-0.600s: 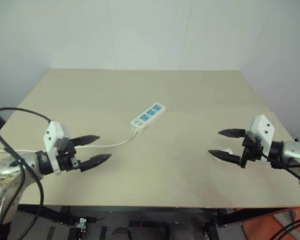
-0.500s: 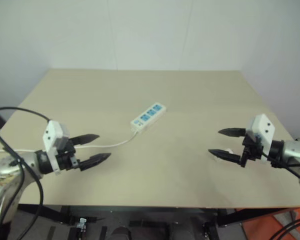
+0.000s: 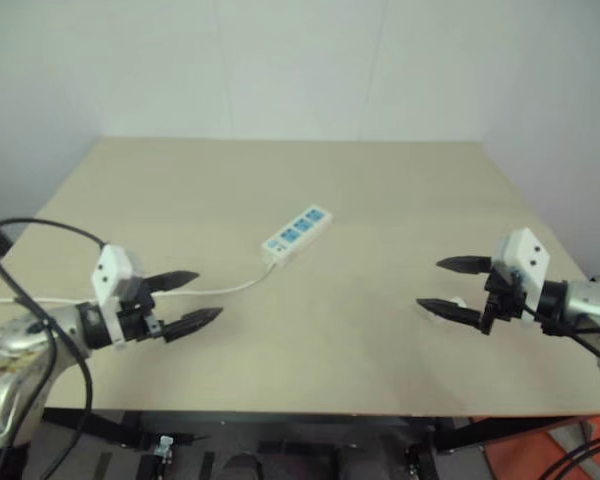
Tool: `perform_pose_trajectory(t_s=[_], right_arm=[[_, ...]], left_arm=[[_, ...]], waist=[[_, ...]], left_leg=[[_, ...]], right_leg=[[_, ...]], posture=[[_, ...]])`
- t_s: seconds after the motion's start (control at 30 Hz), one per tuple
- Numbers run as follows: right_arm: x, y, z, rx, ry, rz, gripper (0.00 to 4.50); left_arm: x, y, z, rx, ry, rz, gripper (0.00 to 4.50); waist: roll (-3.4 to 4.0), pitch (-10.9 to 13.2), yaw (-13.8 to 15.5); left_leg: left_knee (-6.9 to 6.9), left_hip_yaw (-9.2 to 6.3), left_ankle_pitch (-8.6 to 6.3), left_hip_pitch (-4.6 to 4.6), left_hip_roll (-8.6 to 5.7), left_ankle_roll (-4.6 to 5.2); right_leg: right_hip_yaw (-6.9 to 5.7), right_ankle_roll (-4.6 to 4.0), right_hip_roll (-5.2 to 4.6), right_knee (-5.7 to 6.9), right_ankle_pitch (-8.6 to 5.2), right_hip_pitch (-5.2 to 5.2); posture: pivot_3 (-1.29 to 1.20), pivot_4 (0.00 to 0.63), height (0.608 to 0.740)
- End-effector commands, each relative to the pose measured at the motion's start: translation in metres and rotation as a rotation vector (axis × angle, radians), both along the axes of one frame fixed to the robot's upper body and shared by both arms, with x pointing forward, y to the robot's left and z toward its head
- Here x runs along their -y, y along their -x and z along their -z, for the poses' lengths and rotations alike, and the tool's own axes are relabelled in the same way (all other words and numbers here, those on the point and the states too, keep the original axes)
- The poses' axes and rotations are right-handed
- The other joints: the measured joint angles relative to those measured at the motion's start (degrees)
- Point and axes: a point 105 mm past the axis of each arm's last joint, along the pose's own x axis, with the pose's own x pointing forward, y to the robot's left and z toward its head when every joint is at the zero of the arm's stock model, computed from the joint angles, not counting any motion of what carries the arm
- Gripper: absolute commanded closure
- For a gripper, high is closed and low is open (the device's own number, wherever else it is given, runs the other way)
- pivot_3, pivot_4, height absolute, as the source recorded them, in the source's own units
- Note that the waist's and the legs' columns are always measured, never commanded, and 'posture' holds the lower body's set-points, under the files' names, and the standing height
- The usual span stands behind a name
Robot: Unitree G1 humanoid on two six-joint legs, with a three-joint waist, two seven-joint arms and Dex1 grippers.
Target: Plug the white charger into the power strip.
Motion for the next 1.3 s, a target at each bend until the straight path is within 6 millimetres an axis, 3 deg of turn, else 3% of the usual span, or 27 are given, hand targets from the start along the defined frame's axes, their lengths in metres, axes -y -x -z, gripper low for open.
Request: perform_pose_trajectory(t_s=[0.03, 0.27, 0.4, 0.53, 0.67, 0.9, 0.93, 1.0, 1.23, 1.3], right_arm=[[-0.004, 0.000, -0.014, 0.065, 0.006, -0.020, 0.00], [-0.015, -0.001, -0.022, 0.096, -0.003, -0.051, 0.00], [-0.020, 0.002, -0.026, 0.115, -0.011, -0.069, 0.00], [-0.024, 0.006, -0.031, 0.142, -0.021, -0.085, 0.00], [-0.026, 0.009, -0.035, 0.153, -0.029, -0.099, 0.00], [-0.024, 0.006, -0.034, 0.146, -0.021, -0.097, 0.00], [-0.024, 0.006, -0.033, 0.143, -0.021, -0.097, 0.00], [-0.024, 0.006, -0.032, 0.136, -0.016, -0.104, 0.00], [-0.026, 0.003, -0.030, 0.125, -0.016, -0.124, 0.00], [-0.026, 0.002, -0.030, 0.125, -0.016, -0.128, 0.00]], left_arm=[[0.005, -0.029, 0.005, 0.039, -0.037, -0.067, 0.03], [0.029, -0.092, 0.041, 0.002, -0.060, -0.134, 0.03], [0.051, -0.115, 0.071, -0.067, -0.102, -0.115, 0.03], [0.057, -0.137, 0.102, -0.124, -0.154, -0.222, 0.96], [0.063, -0.141, 0.115, -0.149, -0.152, -0.235, 2.16], [0.069, -0.129, 0.116, -0.156, -0.107, -0.144, 4.32], [0.070, -0.125, 0.115, -0.157, -0.100, -0.120, 4.44], [0.068, -0.111, 0.114, -0.145, -0.102, -0.059, 4.44], [0.036, -0.033, 0.105, -0.103, -0.136, 0.121, 4.44], [0.027, -0.024, 0.103, -0.110, -0.133, 0.103, 4.44]], waist=[[0.00, 0.0, 0.4], [-0.02, 0.0, 0.9], [-0.03, 0.0, 1.1], [-0.03, 0.0, 1.4], [-0.03, -0.2, 1.4], [0.11, -0.4, 1.1], [0.13, -0.4, 0.8], [0.16, -0.4, 0.3], [0.24, -0.4, -0.9], [0.25, -0.4, -0.7]], left_leg=[[0.01, 0.00, 0.00, 0.01, -0.01, 0.00], [0.06, -0.01, 0.03, -0.04, -0.05, 0.05], [0.07, -0.02, 0.03, -0.07, -0.11, 0.05], [0.14, -0.07, 0.03, -0.05, -0.13, 0.06], [0.16, -0.09, 0.04, 0.07, -0.16, 0.07], [0.13, -0.09, 0.04, 0.56, -0.15, 0.07], [0.10, -0.09, 0.04, 0.62, -0.15, 0.06], [0.01, -0.09, 0.04, 0.62, -0.14, 0.06], [-0.10, -0.05, 0.00, 0.63, -0.07, 0.12], [-0.10, -0.03, 0.00, 0.66, -0.05, 0.11]], right_leg=[[0.00, 0.00, 0.00, 0.00, 0.00, 0.02], [0.00, -0.33, 0.00, -0.05, 0.30, 0.02], [0.00, -0.33, -0.01, -0.01, 0.32, -0.01], [-0.02, -0.32, -0.02, 0.02, 0.32, 0.05], [-0.01, -0.16, -0.04, 0.03, 0.27, 0.19], [-0.01, 0.17, -0.04, -0.02, 0.07, 0.70], [0.00, 0.18, -0.04, -0.05, 0.06, 0.75], [0.00, 0.16, -0.04, -0.08, 0.05, 0.74], [0.07, -0.22, -0.03, 0.01, 0.15, 0.61], [0.06, 0.04, -0.03, 0.02, -0.01, 0.63]], posture=[[0.00, 0.150, 0.740], [0.00, 0.150, 0.740], [0.00, 0.150, 0.740], [0.00, 0.150, 0.740], [0.00, 0.150, 0.740], [0.00, 0.150, 0.740], [0.00, 0.150, 0.740], [0.00, 0.150, 0.740], [0.00, 0.150, 0.740], [0.00, 0.150, 0.740]])
